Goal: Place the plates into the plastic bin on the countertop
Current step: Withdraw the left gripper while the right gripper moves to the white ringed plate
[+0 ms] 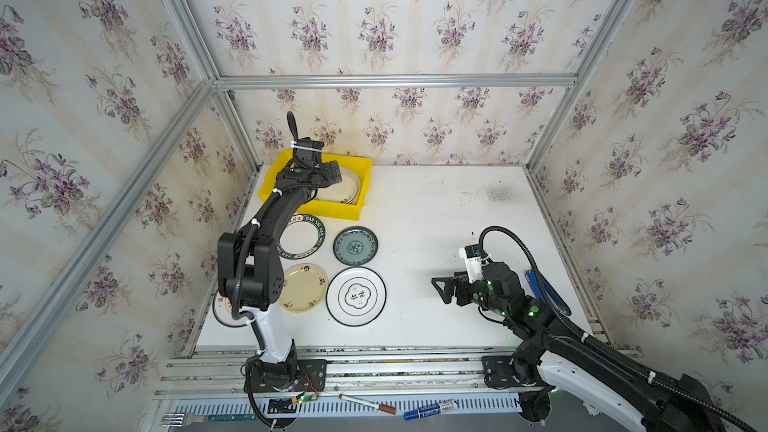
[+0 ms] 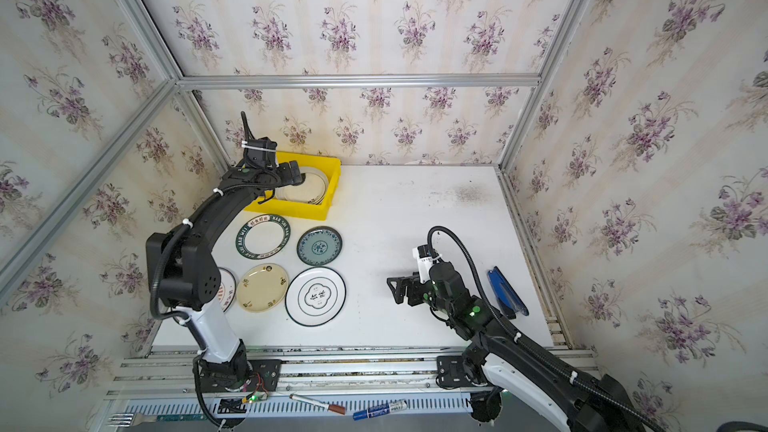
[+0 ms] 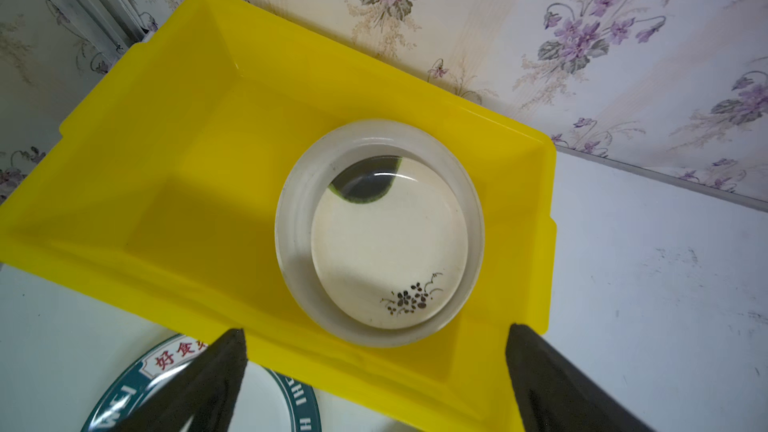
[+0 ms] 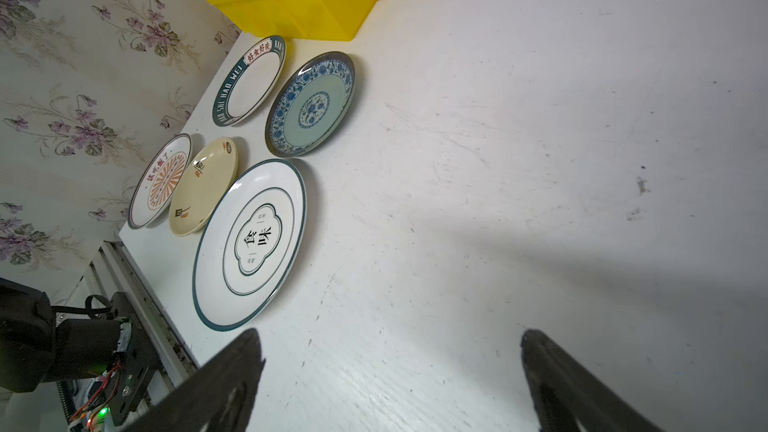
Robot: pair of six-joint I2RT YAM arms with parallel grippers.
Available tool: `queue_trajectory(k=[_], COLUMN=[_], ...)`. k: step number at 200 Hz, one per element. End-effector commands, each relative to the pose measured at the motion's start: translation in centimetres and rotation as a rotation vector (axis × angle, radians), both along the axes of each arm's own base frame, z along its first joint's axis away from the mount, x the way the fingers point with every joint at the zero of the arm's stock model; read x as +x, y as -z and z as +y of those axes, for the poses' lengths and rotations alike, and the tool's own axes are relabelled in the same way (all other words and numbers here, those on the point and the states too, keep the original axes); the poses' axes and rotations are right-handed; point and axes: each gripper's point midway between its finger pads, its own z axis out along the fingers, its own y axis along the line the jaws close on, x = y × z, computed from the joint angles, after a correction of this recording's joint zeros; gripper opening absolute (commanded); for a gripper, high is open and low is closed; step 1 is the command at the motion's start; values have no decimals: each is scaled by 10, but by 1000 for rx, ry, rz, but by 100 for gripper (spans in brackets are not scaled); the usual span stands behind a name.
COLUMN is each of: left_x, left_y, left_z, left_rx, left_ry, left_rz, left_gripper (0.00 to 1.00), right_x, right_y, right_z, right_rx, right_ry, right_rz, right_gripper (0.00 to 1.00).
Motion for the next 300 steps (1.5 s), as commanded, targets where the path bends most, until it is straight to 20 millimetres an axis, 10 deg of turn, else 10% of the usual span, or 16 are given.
queue_trajectory(k=[1, 80, 158, 300], left_x=[-27, -141, -247, -275], left_y=[-28, -15, 55, 76], left_z=[-1, -25, -18, -45], left_rx=[-1, -273, -312, -366], left_ry=[-48, 41, 88, 291], left_rz=[-149, -257, -204, -185], left_gripper=[100, 100, 100, 100], right_x=[2, 0, 0, 18], right_y=[-14, -20, -18, 18], right_z=[12, 22, 42, 114], right_rx=[17, -6, 95, 167], right_ry=[-56, -115, -141, -179], right_rz=[-26, 40, 119, 304], right_gripper=[99, 99, 98, 84])
